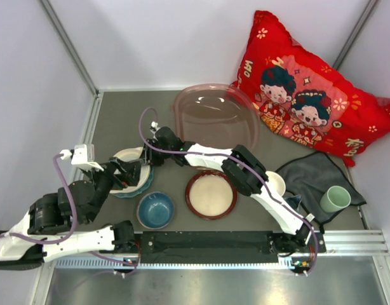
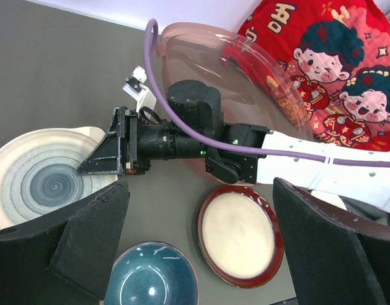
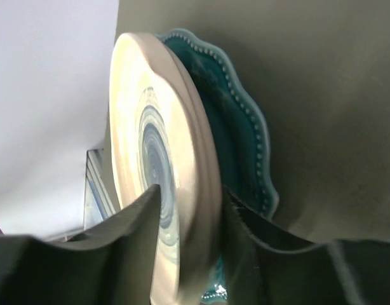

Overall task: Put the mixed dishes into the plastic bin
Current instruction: Place the plate at the center of the board.

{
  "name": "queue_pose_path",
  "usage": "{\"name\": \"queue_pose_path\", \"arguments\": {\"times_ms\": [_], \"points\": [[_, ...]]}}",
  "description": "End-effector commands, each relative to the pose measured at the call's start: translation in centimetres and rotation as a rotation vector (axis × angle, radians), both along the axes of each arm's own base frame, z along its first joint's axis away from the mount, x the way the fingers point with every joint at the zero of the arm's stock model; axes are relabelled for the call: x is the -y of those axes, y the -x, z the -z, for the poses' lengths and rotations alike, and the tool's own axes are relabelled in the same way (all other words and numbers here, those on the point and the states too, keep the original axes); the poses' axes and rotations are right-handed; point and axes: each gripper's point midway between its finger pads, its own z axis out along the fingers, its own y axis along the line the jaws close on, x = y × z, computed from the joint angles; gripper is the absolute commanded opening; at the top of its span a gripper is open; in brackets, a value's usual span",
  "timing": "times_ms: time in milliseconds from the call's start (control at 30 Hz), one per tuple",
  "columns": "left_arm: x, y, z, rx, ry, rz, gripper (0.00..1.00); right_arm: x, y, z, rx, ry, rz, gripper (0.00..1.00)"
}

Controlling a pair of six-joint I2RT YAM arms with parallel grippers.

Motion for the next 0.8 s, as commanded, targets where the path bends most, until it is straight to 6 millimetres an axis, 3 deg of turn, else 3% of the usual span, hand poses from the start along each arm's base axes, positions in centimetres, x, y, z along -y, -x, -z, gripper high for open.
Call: {"name": "queue_pose_path", "arguments": {"times_ms": [0,133,500,767], "points": [[0.2,0.1,0.3,-0.003,0.004,0.007,0.99,-1.0,-0.2,-3.9,0.077,-0.098,-0.019,0.43],[0.4,0.1,0.2,-0.001,0.006,0.014,0.99,-0.8,-0.1,-4.3,0.091,-0.091,-0.021,0.51],[0.8,0.0,0.0,0.005,0.004,0.025,0.99,0.3,-0.2,-6.6,0.187,-0.034,-0.036,0.58],[1.4,0.0,-0.1,0.006,-0.003,0.035,0.99,1.8,-0.5,-6.9,0.231,0.056,-0.024,0.64]]}}
